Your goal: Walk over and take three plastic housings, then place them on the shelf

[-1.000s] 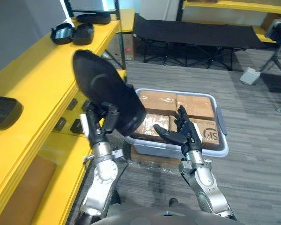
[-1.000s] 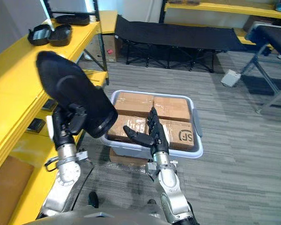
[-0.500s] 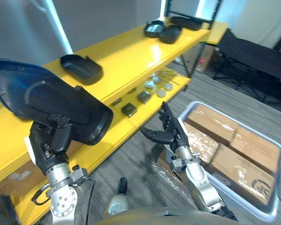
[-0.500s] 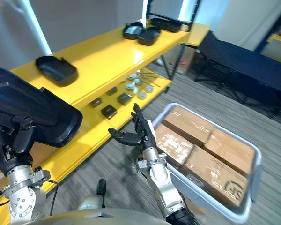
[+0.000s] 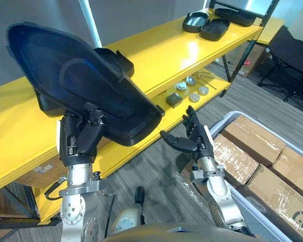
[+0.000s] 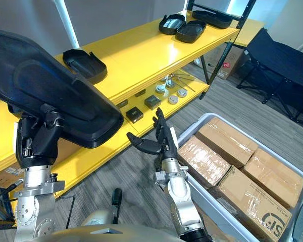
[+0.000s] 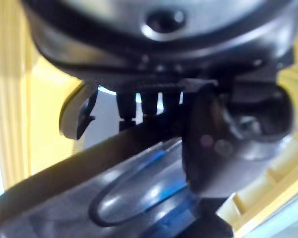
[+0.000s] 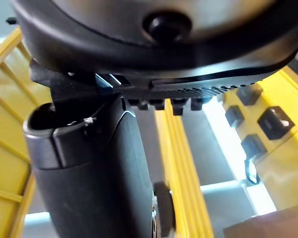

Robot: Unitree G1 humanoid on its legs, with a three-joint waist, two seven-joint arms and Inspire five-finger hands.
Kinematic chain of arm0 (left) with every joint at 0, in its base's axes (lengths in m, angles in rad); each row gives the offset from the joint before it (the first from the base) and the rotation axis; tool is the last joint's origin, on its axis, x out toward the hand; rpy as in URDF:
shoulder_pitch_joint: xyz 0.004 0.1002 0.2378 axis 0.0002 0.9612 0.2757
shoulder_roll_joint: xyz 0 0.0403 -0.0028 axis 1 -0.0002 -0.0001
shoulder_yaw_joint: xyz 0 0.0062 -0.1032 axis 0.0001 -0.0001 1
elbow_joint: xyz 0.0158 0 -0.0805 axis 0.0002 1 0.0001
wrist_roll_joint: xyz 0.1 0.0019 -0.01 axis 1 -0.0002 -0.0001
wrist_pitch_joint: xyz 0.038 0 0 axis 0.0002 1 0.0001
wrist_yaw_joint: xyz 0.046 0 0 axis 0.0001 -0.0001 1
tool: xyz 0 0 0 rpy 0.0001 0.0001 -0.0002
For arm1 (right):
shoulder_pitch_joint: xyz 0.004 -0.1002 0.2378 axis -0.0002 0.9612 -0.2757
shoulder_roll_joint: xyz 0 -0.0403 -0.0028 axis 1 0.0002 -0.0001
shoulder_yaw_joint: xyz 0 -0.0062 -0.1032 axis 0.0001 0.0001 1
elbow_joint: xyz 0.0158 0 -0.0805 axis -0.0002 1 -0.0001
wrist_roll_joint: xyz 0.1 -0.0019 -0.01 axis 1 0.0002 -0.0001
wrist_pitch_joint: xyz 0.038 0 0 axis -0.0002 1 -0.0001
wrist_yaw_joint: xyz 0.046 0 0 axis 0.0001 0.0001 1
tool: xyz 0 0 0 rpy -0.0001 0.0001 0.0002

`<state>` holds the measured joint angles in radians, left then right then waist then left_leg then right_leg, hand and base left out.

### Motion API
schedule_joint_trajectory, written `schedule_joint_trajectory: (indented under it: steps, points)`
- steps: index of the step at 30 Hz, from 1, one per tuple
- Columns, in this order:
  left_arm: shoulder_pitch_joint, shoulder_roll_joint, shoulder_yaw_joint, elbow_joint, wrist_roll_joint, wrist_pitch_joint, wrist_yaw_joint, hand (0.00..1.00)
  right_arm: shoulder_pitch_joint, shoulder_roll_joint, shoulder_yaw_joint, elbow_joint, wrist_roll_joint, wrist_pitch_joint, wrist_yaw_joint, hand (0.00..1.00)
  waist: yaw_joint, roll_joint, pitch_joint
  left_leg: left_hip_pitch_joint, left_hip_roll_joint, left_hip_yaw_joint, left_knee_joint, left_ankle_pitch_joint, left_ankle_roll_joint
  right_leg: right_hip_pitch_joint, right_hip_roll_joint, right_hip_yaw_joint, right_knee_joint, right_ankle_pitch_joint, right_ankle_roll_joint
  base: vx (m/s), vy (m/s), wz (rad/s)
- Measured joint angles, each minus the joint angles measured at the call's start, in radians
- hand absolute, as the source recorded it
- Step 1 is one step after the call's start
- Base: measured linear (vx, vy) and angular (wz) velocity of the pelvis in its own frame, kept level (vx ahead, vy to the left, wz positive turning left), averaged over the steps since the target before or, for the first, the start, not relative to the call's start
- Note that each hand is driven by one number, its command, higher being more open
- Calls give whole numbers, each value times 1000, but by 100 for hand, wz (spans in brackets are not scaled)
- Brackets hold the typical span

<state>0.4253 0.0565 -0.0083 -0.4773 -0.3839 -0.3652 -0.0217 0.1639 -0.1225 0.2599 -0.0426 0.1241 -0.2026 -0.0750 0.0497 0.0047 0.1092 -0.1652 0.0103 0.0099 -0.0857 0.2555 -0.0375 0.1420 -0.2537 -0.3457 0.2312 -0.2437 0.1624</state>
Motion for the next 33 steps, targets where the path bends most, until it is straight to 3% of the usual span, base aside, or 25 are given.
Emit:
schedule_joint_trajectory:
  steps: [1, 3, 4, 5, 7, 9, 14, 17, 18, 19, 20, 21, 24, 26, 29, 31, 33]
  points:
    - [-2, -1, -13, 3, -21, -1, 0, 0, -6, -10, 2, -2, -1, -4, 13, 100, -1, 13, 10, 0, 2, 0, -2, 4, -6, 3, 10, 4, -7, -9, 7, -127, -68, -2]
    - [-2, 0, -39, 4, -39, -1, -1, 0, -15, -40, 6, -4, 0, -6, 22, 100, -2, 36, 23, -2, 20, 0, -3, -5, -17, 1, 30, -1, -5, -18, -8, -135, -61, 8]
    - [-4, 7, -56, 8, -36, -3, 1, 0, -20, -49, 6, -3, 1, -6, 21, 100, -1, 22, 33, -6, 25, 21, 3, -58, -42, -2, 22, -9, -11, -15, -15, -80, -7, 10]
    - [-5, 19, -65, 11, -35, -4, 2, 0, -29, -55, 6, -5, 2, -10, 19, 100, 4, 0, 48, -25, 20, 56, 83, -76, -9, -5, -1, -10, -12, -10, -17, -47, 1, 6]
    - [-4, 32, -67, 15, -31, -5, 6, 0, -42, -58, 8, -6, 3, -35, 7, 100, 1, 12, 54, -41, 23, 64, 188, -105, -6, -7, 5, -6, 2, -6, -9, 9, -12, -5]
    - [-2, 30, -67, 16, -29, -5, 13, 0, -66, -58, 17, -7, 3, -55, -10, 100, 4, 5, 70, -61, 23, 72, 228, -125, -3, -19, -4, 2, 17, 0, 1, 19, 7, -12]
    - [-2, 30, -50, 19, -7, -4, 1, 0, -102, -22, 23, -7, 2, -92, -69, 100, 32, 15, 116, -107, 24, 97, 465, -286, 23, 7, -32, 32, 92, -4, 9, 43, 106, -11]
    - [-3, 31, -13, 19, -8, -2, -35, 0, -103, 10, 18, -7, 0, -117, -101, 100, 38, 0, 122, -106, -27, 111, 498, -330, 43, 31, -86, 17, 89, -62, -55, 31, 190, 16]
    - [-3, 36, 10, 14, -8, -2, -64, 0, -98, 22, 7, -6, 1, -123, -112, 100, 47, -22, 130, -131, -33, 135, 682, -409, 87, 35, -129, 0, 92, -84, -90, 79, 203, 3]
    - [1, 35, 18, 14, -8, -2, -76, 0, -92, 19, 6, -9, 1, -123, -115, 100, 53, 7, 121, -108, -17, 133, 712, -458, 83, 33, -116, 7, 131, -73, -101, 106, 216, 8]
    - [-10, 31, 27, 24, -7, -1, -86, 0, -88, 9, -2, -5, 2, -130, -123, 100, 51, 25, 124, -85, -20, 107, 681, -521, 83, -25, -121, 50, 277, -17, -123, 119, 269, 22]
    - [-13, 36, 32, 26, -8, 0, -86, 0, -82, 17, -7, 0, 3, -130, -127, 100, 35, 16, 119, -66, -23, 95, 631, -503, 101, -104, -116, 105, 363, 33, -128, 79, 235, 37]
    - [-38, 70, 45, 29, -8, 0, -67, 0, -81, 35, -20, -11, -1, -147, -126, 100, 14, 7, 113, -3, -30, 38, 469, -435, 110, -193, -5, 160, 299, 11, -104, 130, 144, 39]
    - [-66, 79, 45, 42, -8, -1, -47, 0, -83, 42, -49, -31, -2, -159, -127, 100, 4, 1, 109, 38, -51, 12, 392, -407, 110, -245, 40, 198, 248, 12, -103, 154, 48, 40]
    - [-110, 91, 34, 91, -8, -1, -15, 0, -84, 37, -114, -80, -2, -162, -124, 100, -30, 3, 104, 90, -86, -49, 352, -389, 105, -324, 94, 322, 218, 28, -78, 211, -1, 77]
    - [-111, 103, 34, 110, -12, 0, -5, 0, -83, 26, -158, -100, 1, -163, -111, 100, -41, -1, 100, 124, -103, -97, 351, -396, 93, -325, 99, 334, 175, 45, -67, 318, -143, 93]
    - [-110, 103, 38, 112, -22, -1, -3, 0, -89, -19, -198, -118, 3, -182, -99, 100, -38, -15, 86, 125, -111, -132, 366, -418, 59, -301, 100, 284, 51, 167, -103, 287, -220, 92]
